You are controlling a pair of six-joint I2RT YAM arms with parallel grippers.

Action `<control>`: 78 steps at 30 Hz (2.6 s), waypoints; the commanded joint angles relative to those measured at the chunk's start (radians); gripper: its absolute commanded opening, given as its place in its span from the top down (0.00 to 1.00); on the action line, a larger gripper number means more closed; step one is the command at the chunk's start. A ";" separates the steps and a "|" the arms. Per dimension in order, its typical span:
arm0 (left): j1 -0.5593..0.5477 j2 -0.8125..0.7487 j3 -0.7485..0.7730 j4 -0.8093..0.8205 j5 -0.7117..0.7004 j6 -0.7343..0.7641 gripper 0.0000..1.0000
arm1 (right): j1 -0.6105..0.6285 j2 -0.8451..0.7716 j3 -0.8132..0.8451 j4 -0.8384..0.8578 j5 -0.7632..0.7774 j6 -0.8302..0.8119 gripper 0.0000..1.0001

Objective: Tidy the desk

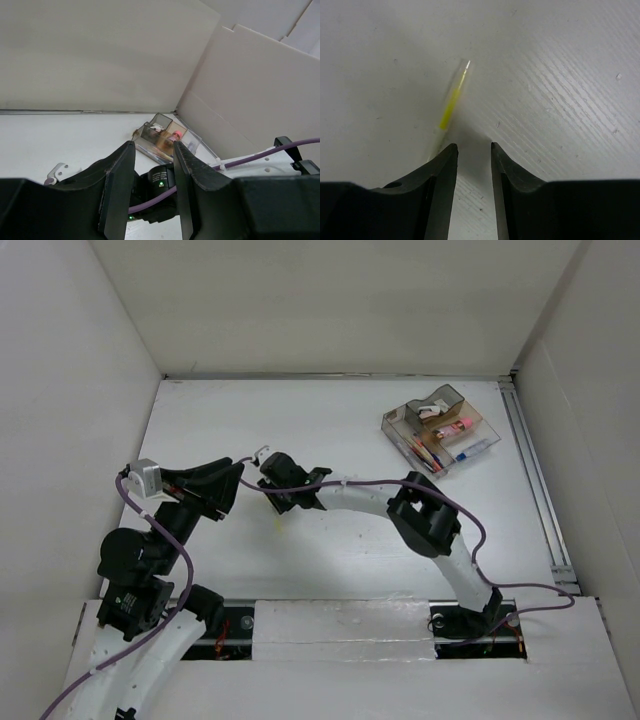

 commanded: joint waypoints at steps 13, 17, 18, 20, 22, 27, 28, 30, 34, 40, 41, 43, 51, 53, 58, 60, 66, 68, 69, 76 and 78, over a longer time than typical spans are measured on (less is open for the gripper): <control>0.004 -0.005 -0.003 0.039 0.005 0.007 0.68 | 0.006 -0.029 -0.007 0.045 0.011 0.044 0.62; 0.004 -0.005 -0.002 0.039 0.002 0.007 0.68 | 0.017 -0.091 -0.019 0.080 -0.054 0.052 0.61; 0.004 -0.004 -0.002 0.039 0.003 0.007 0.68 | 0.031 -0.092 -0.015 0.091 -0.068 0.052 0.61; 0.004 -0.008 -0.003 0.039 0.002 0.007 0.68 | 0.057 -0.077 0.010 0.099 -0.093 0.056 0.61; 0.004 -0.011 -0.003 0.037 0.000 0.007 0.68 | 0.086 -0.028 0.070 0.070 -0.065 0.052 0.60; 0.004 -0.011 -0.005 0.037 0.003 0.008 0.68 | 0.129 0.093 0.208 0.020 -0.111 0.036 0.60; 0.004 -0.013 -0.003 0.036 0.002 0.008 0.68 | 0.129 0.104 0.223 0.024 -0.108 0.029 0.59; 0.004 -0.016 -0.005 0.036 0.000 0.007 0.68 | 0.144 0.136 0.273 0.024 -0.095 0.027 0.55; 0.004 -0.018 -0.003 0.035 0.000 0.010 0.68 | 0.176 0.207 0.353 0.016 -0.093 0.019 0.49; 0.004 -0.019 -0.002 0.035 0.000 0.010 0.68 | 0.230 0.420 0.597 -0.160 0.010 0.018 0.47; 0.004 -0.019 -0.003 0.034 0.000 0.010 0.68 | 0.230 0.432 0.599 -0.168 0.054 0.019 0.49; 0.004 -0.022 -0.002 0.034 0.000 0.010 0.68 | 0.230 0.428 0.575 -0.161 0.074 0.050 0.80; 0.004 -0.031 -0.002 0.032 -0.005 0.011 0.68 | 0.218 0.244 0.251 -0.003 0.215 0.087 1.00; 0.004 -0.030 -0.005 0.032 -0.005 0.010 0.68 | 0.184 0.161 0.164 0.061 0.225 0.102 1.00; 0.004 -0.027 -0.002 0.031 -0.005 0.008 0.68 | 0.033 -0.075 -0.182 0.191 0.180 0.154 1.00; 0.004 -0.025 -0.003 0.035 -0.005 0.010 0.68 | -0.067 -0.214 -0.286 0.260 0.153 0.161 1.00; 0.004 -0.024 -0.005 0.035 0.000 0.010 0.68 | -0.404 -0.531 -0.574 0.343 0.045 0.151 1.00; 0.004 -0.021 -0.002 0.039 0.002 0.008 0.68 | -0.546 -0.661 -0.620 0.330 0.003 0.115 1.00; 0.004 -0.018 -0.002 0.037 0.006 0.008 0.68 | -0.636 -0.680 -0.625 0.305 -0.046 0.110 1.00; 0.004 -0.018 0.000 0.039 0.002 0.008 0.68 | -0.845 -0.682 -0.504 0.134 -0.212 -0.016 1.00; 0.004 -0.013 0.000 0.032 0.003 0.008 0.68 | -0.871 -0.628 -0.461 0.059 -0.261 -0.030 1.00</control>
